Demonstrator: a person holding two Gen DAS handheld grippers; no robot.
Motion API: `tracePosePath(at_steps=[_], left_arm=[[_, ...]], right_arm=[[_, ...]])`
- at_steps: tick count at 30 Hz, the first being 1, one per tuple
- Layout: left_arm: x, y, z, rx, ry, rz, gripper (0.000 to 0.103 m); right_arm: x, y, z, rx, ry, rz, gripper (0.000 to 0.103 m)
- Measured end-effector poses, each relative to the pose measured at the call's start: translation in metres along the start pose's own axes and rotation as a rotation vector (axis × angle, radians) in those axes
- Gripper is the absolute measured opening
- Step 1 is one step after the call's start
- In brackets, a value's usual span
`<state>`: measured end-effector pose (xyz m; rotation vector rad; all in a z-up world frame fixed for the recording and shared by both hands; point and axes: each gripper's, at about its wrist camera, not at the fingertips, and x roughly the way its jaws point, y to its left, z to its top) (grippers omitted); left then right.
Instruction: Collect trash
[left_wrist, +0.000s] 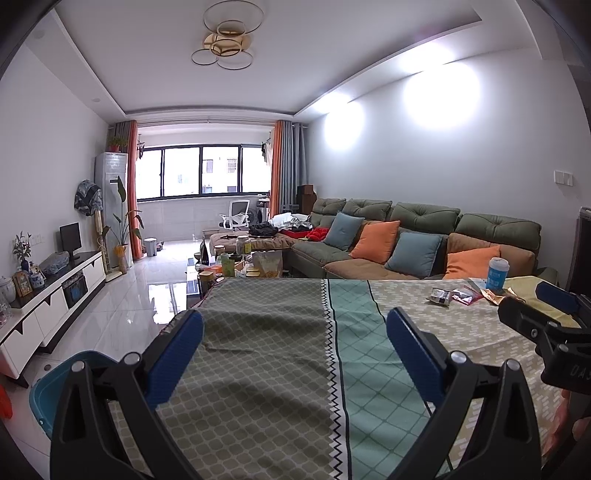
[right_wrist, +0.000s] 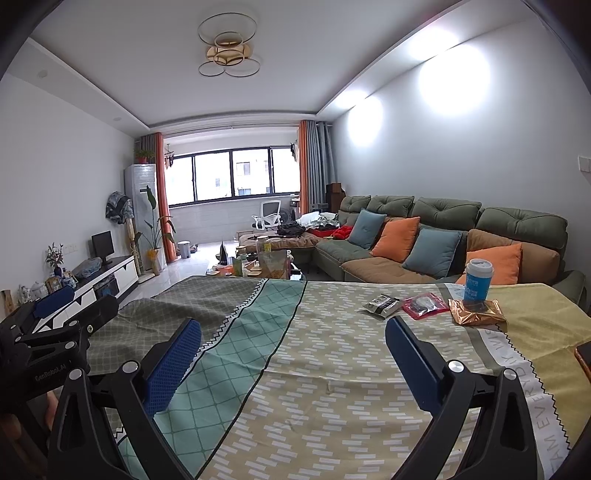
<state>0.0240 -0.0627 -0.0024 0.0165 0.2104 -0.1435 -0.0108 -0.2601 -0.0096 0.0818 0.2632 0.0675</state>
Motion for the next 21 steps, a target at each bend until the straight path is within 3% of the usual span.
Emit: tracePosePath(at_steps=[21], left_arm=[[-0.0001, 0.0006, 0.0015, -0.002, -0.003, 0.005, 0.100]], right_arm=[[-0.0011, -0.0019, 0.0012, 0.002, -0.001, 0.000, 0.099]])
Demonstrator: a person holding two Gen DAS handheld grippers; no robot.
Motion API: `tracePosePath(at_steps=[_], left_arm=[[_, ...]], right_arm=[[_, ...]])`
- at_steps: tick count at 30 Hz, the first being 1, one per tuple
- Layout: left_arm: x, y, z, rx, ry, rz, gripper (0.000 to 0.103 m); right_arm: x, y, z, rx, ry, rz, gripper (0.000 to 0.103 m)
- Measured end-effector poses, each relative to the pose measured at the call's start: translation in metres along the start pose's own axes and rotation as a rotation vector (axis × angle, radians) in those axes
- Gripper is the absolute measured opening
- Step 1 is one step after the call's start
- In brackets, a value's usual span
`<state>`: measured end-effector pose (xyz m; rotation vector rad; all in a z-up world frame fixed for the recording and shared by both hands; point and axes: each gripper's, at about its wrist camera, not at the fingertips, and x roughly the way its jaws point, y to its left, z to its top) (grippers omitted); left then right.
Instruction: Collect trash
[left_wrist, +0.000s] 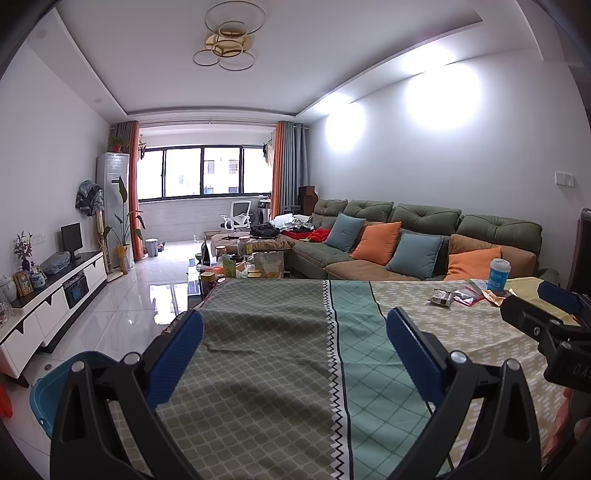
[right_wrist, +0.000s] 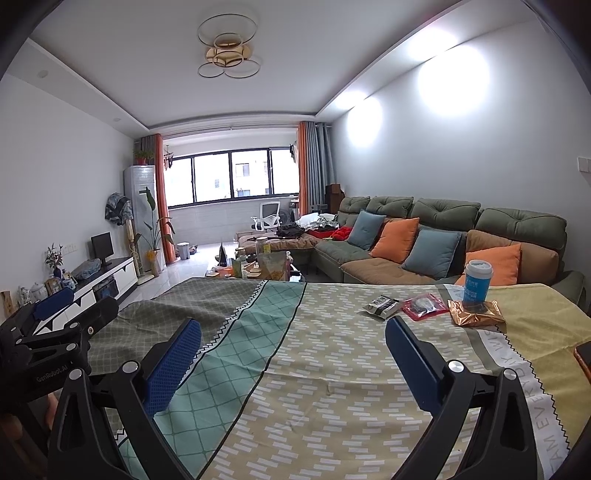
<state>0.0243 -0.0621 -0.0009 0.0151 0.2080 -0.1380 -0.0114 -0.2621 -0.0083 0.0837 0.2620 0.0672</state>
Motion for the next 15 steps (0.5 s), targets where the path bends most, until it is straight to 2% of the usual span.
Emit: tracePosePath(at_steps=[15], left_arm=[[-0.0002, 0.0003, -0.0002, 0.001, 0.000, 0.001, 0.100]], right_arm=[[-0.0006, -0.0011, 0.0011, 0.001, -0.001, -0.002, 0.099]])
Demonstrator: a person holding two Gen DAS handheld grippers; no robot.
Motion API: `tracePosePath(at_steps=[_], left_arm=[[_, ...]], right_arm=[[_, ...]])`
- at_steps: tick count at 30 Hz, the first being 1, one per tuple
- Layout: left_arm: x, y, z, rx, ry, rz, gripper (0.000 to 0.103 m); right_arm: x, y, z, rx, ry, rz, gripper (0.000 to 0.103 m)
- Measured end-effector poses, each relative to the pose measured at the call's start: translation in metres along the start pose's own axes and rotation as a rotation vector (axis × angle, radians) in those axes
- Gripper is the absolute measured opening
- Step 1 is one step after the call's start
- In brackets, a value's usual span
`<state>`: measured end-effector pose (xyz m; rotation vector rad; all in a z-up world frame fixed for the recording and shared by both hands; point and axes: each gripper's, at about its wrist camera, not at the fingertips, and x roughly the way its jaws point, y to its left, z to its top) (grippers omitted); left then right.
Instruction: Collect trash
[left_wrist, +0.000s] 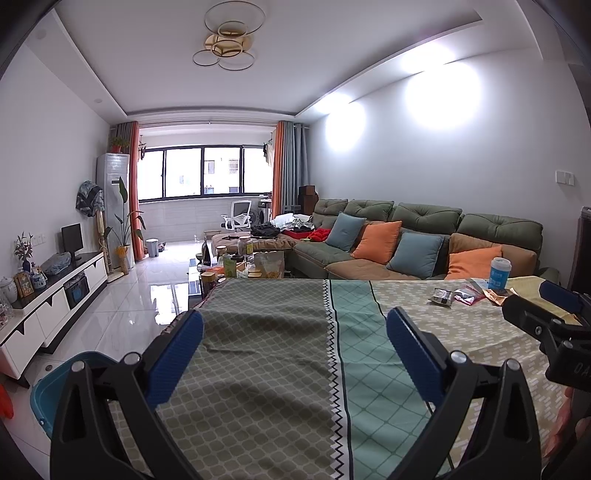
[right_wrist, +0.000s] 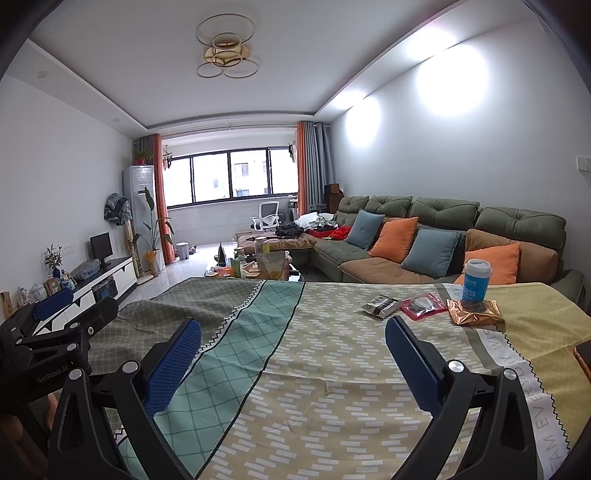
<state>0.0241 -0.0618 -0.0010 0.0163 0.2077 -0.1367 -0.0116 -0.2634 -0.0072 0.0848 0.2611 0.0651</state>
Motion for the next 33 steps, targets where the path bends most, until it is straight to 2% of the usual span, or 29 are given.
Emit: tracePosePath(at_steps=[33], left_arm=[[-0.0002, 0.0001, -0.0018, 0.011, -0.005, 0.003, 0.100]], right_arm=[[-0.0005, -0.0001, -0.0005, 0.001, -0.002, 0.001, 0.099]])
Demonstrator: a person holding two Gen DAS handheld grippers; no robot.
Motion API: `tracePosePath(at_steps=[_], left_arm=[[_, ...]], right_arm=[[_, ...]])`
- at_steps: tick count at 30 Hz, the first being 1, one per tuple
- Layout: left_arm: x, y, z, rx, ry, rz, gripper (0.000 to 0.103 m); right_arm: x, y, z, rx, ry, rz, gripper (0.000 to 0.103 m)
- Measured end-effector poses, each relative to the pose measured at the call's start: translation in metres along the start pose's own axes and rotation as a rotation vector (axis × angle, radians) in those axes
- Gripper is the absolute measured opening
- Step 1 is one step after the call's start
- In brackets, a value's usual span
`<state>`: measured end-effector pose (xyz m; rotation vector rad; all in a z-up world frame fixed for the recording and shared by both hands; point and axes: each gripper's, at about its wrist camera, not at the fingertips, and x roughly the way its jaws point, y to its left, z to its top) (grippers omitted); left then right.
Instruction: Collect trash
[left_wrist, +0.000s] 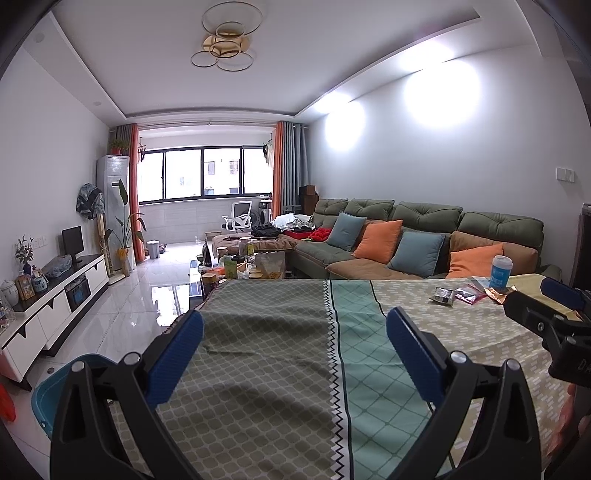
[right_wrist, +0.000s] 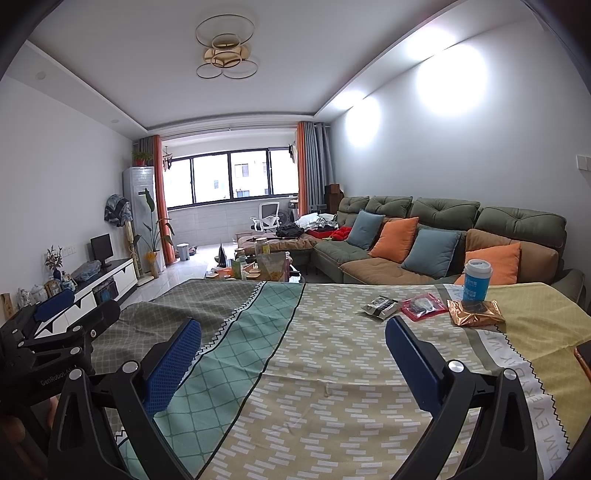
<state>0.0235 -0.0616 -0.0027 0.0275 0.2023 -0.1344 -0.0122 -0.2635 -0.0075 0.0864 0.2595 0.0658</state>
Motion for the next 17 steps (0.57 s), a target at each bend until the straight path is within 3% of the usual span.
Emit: tracePosePath(at_steps=[8, 17], left_arm=[[0.001, -0.001, 0.001, 0.026, 0.004, -0.004, 0.100], [0.042, 0.003, -0.003, -0.008, 0.209, -0.040, 0.100]], right_arm=[[0.001, 0.000, 0.000, 0.000, 0.001, -0.001, 0.099], [0.007, -0.013, 0.002, 0.031, 0.053, -0.020, 0.099]])
